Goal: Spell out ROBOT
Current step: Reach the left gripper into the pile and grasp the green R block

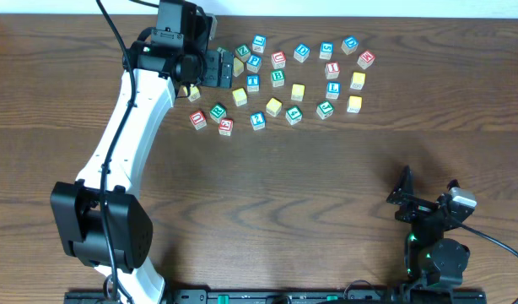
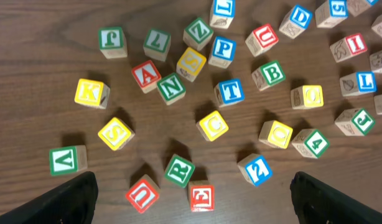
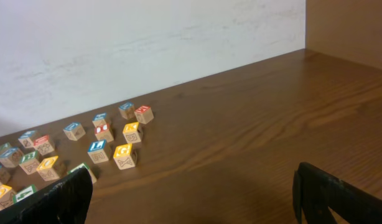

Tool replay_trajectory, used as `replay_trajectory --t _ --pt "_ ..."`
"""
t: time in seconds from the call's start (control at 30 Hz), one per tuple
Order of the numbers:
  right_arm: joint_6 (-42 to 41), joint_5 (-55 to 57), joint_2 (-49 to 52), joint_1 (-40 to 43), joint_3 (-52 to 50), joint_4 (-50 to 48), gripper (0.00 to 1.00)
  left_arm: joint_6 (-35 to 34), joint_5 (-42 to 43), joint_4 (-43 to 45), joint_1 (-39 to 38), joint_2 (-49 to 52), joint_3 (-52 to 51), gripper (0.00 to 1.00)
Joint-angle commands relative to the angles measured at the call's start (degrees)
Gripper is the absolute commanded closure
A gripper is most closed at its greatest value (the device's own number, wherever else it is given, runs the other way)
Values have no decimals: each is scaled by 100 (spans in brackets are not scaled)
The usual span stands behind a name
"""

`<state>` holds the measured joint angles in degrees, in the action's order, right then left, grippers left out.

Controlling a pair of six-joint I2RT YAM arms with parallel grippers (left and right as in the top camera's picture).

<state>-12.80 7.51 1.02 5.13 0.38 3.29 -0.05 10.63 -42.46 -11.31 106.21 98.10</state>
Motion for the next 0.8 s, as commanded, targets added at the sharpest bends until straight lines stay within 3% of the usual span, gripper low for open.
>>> replay_trajectory --t 0.0,0.03,0.13,0.23,0.77 --pt "-42 28 -26 13 -7 20 1 -52 63 -105 -28 11 160 3" --pt "-42 28 -26 13 -7 20 1 -345 55 -125 -28 31 138 2" --pt "-42 28 -26 13 -7 20 1 -1805 -264 -131 -37 149 -9 25" --pt "-42 28 -26 13 -7 20 1 -2844 -750 -282 -57 315 -48 27" --pt "-42 28 -26 13 -7 20 1 -3971 -1283 -452 -509 1193 -50 34"
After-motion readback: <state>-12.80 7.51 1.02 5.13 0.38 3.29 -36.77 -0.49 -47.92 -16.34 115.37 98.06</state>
